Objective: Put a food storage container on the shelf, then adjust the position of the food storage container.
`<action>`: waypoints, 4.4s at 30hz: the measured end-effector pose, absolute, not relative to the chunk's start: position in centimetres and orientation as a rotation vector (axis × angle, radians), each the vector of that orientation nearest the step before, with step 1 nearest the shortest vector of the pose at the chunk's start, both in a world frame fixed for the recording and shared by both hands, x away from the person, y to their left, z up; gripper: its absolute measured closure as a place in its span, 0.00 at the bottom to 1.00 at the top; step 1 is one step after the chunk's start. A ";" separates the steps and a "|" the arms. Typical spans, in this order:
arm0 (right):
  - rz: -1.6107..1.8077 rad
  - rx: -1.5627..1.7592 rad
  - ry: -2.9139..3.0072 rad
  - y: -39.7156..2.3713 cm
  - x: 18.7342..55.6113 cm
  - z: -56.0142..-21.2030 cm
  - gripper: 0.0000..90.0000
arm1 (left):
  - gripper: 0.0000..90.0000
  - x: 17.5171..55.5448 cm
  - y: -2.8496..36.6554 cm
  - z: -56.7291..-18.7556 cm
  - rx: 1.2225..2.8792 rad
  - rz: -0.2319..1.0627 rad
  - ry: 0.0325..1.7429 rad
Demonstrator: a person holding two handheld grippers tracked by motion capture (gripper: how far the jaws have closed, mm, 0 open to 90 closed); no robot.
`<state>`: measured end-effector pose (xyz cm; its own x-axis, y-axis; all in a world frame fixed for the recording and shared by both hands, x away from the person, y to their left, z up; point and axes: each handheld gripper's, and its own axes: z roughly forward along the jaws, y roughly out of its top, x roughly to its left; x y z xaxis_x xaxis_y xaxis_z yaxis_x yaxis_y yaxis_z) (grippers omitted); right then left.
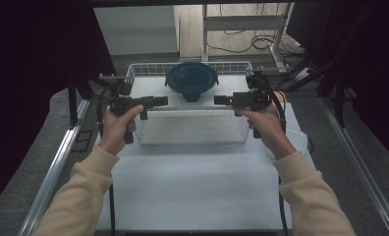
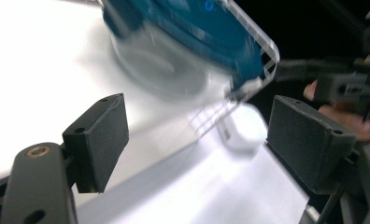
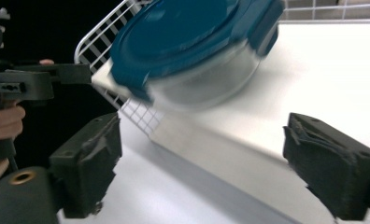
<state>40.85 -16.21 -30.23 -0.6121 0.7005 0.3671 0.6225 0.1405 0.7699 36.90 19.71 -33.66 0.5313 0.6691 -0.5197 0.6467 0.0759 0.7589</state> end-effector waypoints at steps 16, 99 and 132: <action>1.468 1.161 2.305 -20.9 31.2 -38.8 0.23 | 0.24 27.8 18.7 -42.7 1.795 0.115 1.082; 0.653 1.503 2.215 -34.3 46.3 -41.1 0.99 | 0.19 26.9 20.8 -49.5 1.936 0.076 1.274; 0.565 1.455 2.377 -33.6 44.4 -43.4 1.00 | 0.20 27.0 21.6 -49.3 1.894 0.072 1.267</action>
